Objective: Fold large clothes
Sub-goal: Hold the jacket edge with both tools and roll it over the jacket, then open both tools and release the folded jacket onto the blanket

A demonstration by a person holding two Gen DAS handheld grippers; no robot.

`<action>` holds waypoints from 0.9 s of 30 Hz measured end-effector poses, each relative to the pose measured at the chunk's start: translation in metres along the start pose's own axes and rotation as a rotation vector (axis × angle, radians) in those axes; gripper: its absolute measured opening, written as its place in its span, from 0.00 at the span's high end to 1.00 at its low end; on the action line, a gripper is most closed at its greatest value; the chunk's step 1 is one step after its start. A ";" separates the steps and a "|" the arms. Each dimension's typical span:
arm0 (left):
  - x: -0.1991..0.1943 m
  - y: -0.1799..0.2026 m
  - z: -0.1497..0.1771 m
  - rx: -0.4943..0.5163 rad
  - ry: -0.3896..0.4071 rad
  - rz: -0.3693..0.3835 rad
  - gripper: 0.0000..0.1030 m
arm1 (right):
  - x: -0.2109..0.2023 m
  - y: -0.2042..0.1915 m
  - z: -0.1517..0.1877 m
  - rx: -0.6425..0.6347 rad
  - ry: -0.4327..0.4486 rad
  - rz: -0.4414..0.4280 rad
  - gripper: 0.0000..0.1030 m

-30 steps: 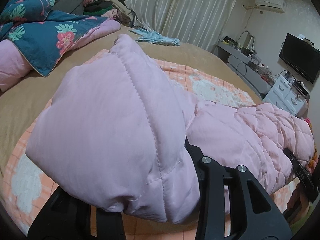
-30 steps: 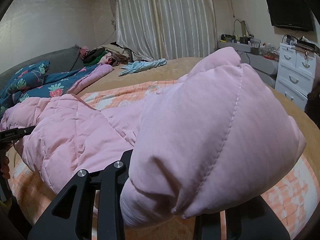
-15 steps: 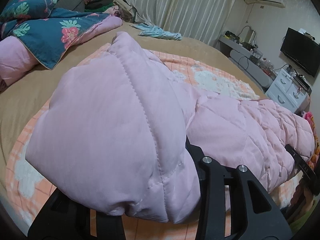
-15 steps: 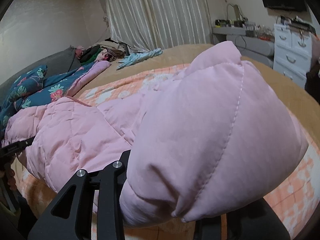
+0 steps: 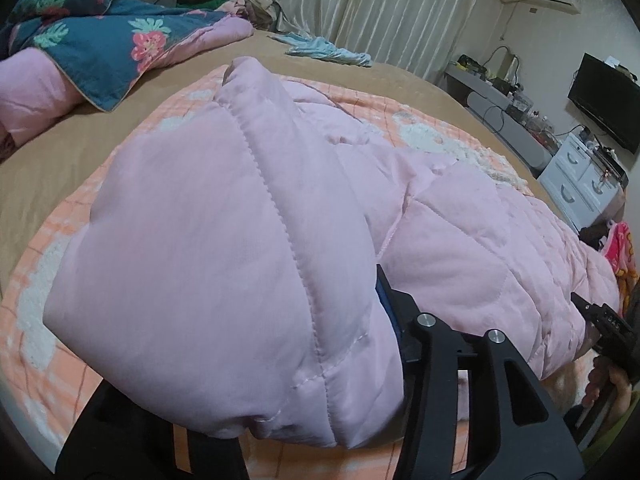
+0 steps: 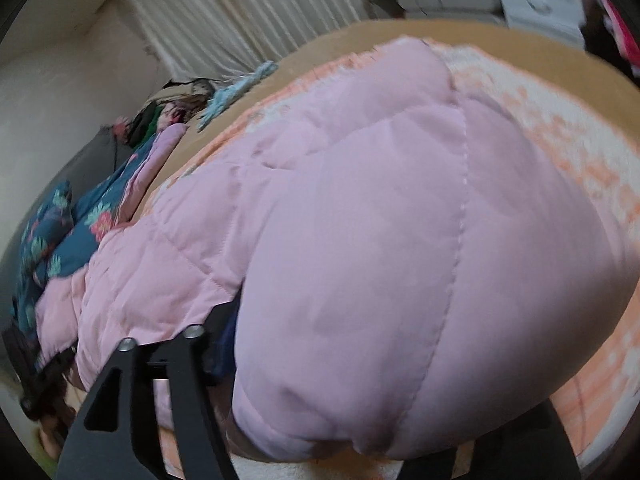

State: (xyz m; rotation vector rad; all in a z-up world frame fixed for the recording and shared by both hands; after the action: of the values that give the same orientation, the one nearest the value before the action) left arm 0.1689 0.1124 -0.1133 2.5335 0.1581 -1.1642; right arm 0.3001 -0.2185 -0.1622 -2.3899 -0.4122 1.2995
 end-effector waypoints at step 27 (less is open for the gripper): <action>-0.049 -0.020 0.021 -0.061 -0.056 -0.029 0.09 | -0.082 0.013 0.032 -0.036 0.063 0.182 0.04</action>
State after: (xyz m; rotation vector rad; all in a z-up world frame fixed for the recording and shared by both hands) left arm 0.1168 0.1262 -0.0941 2.4511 0.2136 -1.2214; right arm 0.2311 -0.2589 -0.1241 -2.5410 -0.2054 1.2977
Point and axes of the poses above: each gripper's, at about its wrist camera, not at the fingertips, and x roughly the way its jaws point, y to its right, z to its underside, the point moved 9 cm from there along x, roughly the way its jaws point, and after that the axes turned 6 degrees about -y, right-handed, at the moved point
